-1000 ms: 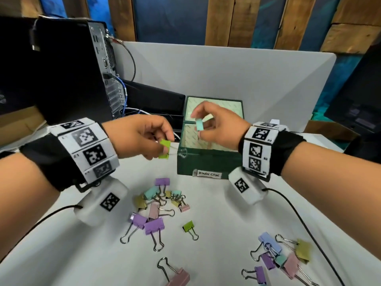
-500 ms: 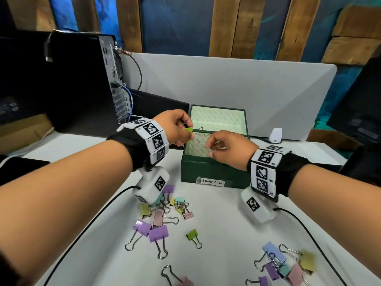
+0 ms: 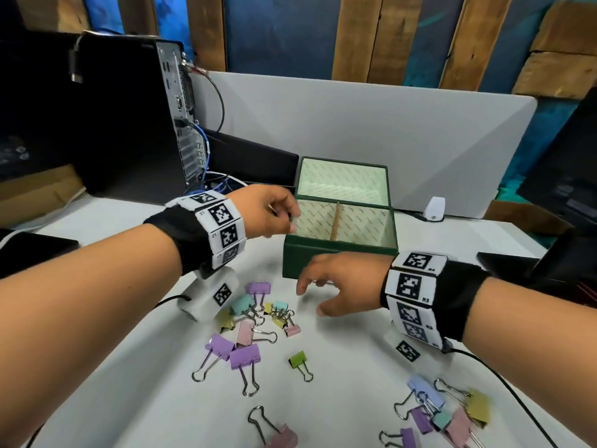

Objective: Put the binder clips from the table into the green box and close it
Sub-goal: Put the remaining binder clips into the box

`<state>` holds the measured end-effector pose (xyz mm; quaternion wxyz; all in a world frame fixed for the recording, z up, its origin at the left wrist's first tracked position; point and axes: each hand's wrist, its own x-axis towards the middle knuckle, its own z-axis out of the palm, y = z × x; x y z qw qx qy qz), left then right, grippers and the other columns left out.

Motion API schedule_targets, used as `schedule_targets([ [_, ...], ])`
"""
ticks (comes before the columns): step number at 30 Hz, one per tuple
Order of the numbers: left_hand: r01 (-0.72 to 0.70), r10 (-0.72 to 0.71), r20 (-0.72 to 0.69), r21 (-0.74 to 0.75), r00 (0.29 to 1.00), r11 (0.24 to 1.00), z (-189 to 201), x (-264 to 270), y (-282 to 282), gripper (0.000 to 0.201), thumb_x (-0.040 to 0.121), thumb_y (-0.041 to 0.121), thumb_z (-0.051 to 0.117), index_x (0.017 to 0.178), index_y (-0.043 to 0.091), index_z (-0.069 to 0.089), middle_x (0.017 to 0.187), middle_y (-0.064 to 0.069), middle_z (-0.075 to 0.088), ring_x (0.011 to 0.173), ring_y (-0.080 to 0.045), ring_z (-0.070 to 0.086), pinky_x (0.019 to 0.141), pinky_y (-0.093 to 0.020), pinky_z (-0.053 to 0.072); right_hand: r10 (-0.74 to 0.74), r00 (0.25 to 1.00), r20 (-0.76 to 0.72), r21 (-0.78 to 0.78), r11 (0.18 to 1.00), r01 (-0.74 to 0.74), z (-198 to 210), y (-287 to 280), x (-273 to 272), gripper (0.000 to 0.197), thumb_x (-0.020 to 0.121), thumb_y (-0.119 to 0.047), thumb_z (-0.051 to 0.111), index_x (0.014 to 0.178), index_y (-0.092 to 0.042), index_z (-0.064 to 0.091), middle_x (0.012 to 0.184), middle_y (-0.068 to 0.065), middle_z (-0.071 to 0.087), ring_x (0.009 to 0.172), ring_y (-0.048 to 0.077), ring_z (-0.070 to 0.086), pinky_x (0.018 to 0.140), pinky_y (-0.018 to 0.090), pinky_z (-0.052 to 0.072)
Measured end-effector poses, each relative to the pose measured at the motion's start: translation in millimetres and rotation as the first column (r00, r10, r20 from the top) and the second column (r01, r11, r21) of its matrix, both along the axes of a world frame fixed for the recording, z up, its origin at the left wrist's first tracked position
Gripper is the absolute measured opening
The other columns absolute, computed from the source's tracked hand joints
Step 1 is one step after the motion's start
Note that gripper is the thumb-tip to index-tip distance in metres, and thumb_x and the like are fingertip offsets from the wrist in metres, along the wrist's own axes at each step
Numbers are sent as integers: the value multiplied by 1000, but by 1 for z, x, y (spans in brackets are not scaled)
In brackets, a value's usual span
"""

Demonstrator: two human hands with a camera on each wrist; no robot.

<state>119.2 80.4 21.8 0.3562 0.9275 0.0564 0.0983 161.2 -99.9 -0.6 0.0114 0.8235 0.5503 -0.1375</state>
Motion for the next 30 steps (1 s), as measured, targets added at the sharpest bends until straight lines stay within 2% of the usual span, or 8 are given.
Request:
schedule_targets([
  [2,17,-6,-139,82,990,997,-7,-10,12,21,80,12,69,97,22,64,84,3,62,71,-18,60,68,-23,55,25,1000,-8,-42,999,-25,-4,8,-4,48,84,-29,64,128,-35,48,133,-6,47,116,14,50,96,29,43],
  [4,46,17,-312,191,950,981,-17,-18,22,27,79,14,70,95,33,62,88,9,58,75,-20,62,74,-27,54,64,998,-19,-81,995,-65,-8,16,-8,56,82,-27,66,132,-38,44,139,-4,43,123,16,46,99,29,39],
  [9,186,69,-546,398,835,898,-44,-23,22,47,79,21,68,118,42,54,107,12,53,104,-26,66,89,-29,50,125,992,30,-202,972,-117,-17,35,-19,66,83,-29,66,139,-42,34,147,-2,34,129,20,42,101,31,37],
  [13,270,38,-543,476,839,837,-53,-20,16,48,81,24,64,124,42,52,118,10,62,105,-14,60,94,-26,42,76,995,59,-184,981,-64,-21,42,-19,52,82,-27,67,130,-32,47,135,0,44,117,21,50,82,25,38],
  [16,289,37,-539,506,842,813,-57,-15,12,43,82,23,63,122,38,56,117,7,64,94,-10,55,81,-20,41,51,998,40,-171,984,-43,-19,41,-19,42,82,-26,67,121,-27,54,124,1,49,110,21,52,77,25,36],
  [22,292,45,-563,493,825,820,-56,-8,9,31,77,20,66,105,32,61,100,8,63,84,-13,55,81,-26,46,26,999,31,-213,977,-19,-20,40,-20,41,77,-22,70,114,-27,53,103,-3,37,91,19,45,58,24,33],
  [27,278,34,-548,476,836,835,-57,-8,9,31,76,19,69,104,31,62,96,10,60,82,-12,53,63,-18,40,42,999,27,-223,974,-34,-27,40,-17,29,73,-16,71,92,-22,49,100,-2,37,83,20,45,51,23,28],
  [30,267,20,-536,451,844,852,-58,-10,11,28,77,16,67,99,33,61,95,11,62,77,-9,53,60,-15,38,38,999,-2,-210,977,-37,-27,39,-14,23,74,-13,67,86,-23,51,101,-2,41,82,20,48,53,22,33],
])
